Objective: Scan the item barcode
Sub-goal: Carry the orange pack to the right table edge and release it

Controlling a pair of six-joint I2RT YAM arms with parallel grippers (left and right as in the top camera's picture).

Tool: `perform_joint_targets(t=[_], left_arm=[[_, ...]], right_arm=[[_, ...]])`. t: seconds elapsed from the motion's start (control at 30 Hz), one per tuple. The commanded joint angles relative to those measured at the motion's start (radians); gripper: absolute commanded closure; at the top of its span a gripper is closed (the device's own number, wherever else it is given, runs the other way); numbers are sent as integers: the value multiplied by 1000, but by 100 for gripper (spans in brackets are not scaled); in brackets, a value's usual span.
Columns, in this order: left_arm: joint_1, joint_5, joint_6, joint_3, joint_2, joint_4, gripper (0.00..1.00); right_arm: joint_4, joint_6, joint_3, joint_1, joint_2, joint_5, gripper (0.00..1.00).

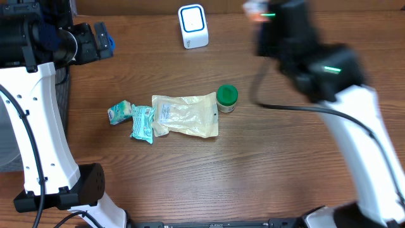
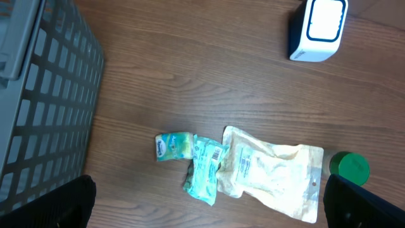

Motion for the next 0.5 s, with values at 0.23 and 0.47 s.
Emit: perform_joint_targets(t=[0.23,0.47], left_arm=[[0,-6,17,10,3,-1,0],[0,-6,17,10,3,-1,0]], right_arm=[[-214,294,-75,-500,13,-321,96],[-68,198,-331,-660,23,-497,96]])
